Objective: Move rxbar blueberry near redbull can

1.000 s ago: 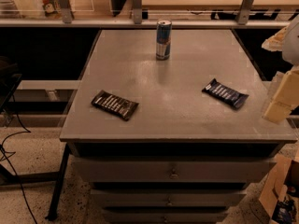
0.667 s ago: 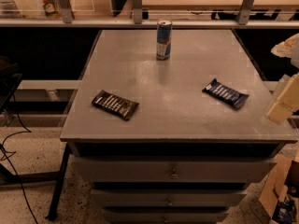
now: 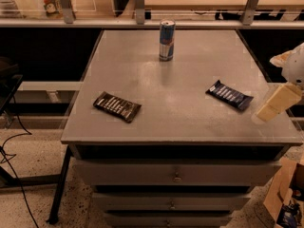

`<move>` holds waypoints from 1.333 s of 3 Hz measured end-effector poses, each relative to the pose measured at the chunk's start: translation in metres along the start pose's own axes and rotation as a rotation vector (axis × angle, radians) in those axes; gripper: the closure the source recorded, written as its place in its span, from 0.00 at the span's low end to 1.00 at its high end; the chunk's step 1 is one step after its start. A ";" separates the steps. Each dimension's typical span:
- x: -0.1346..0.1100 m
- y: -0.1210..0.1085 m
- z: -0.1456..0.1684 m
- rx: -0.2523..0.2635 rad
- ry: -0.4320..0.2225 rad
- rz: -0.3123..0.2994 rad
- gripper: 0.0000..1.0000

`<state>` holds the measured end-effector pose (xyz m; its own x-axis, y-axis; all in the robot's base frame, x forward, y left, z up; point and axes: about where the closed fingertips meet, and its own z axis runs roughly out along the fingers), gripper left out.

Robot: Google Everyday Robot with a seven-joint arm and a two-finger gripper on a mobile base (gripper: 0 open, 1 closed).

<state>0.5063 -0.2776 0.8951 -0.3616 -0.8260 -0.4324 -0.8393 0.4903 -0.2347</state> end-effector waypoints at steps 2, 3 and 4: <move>0.005 -0.040 0.085 -0.061 -0.100 0.036 0.00; 0.004 -0.042 0.109 -0.101 -0.131 0.051 0.00; -0.003 -0.032 0.120 -0.138 -0.157 0.039 0.18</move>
Offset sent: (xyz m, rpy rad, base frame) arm 0.0912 -0.0038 -0.0935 0.1951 0.0204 0.0314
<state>0.5834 -0.2572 0.7995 -0.3367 -0.7484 -0.5714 -0.8775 0.4695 -0.0979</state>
